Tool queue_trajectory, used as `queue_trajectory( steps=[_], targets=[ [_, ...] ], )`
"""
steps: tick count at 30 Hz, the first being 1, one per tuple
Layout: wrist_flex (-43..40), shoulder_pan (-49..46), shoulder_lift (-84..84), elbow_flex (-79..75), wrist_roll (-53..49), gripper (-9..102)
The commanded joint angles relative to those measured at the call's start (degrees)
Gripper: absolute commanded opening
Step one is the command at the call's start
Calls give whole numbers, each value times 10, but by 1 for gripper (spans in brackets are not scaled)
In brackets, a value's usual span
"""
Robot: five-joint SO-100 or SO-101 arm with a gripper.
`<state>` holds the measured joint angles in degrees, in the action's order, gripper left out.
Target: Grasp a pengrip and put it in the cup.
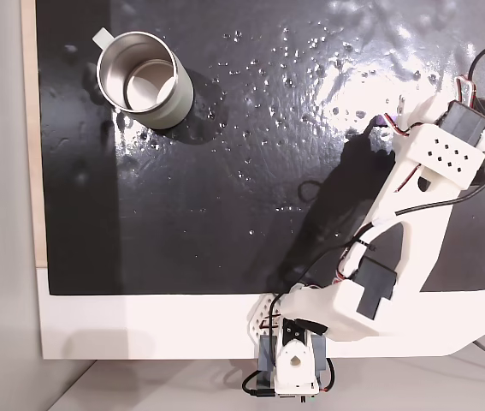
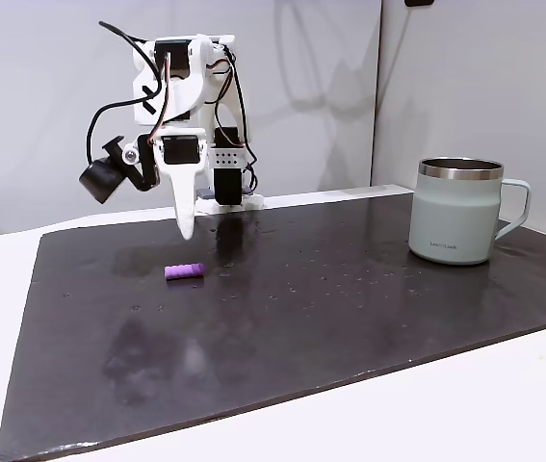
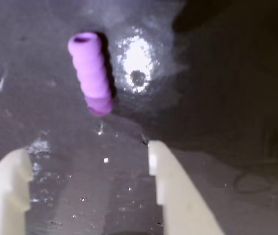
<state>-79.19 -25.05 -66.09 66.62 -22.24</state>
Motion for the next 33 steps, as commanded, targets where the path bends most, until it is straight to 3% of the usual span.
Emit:
queue_trajectory(
  steps=[1,21,30,33],
  targets=[
    [20,2,9,-40,-5,24],
    [97,-25,120,-53,-34,18],
    [95,-10,137,-93,-34,1],
    [83,-13,135,-99,-33,0]
  ],
)
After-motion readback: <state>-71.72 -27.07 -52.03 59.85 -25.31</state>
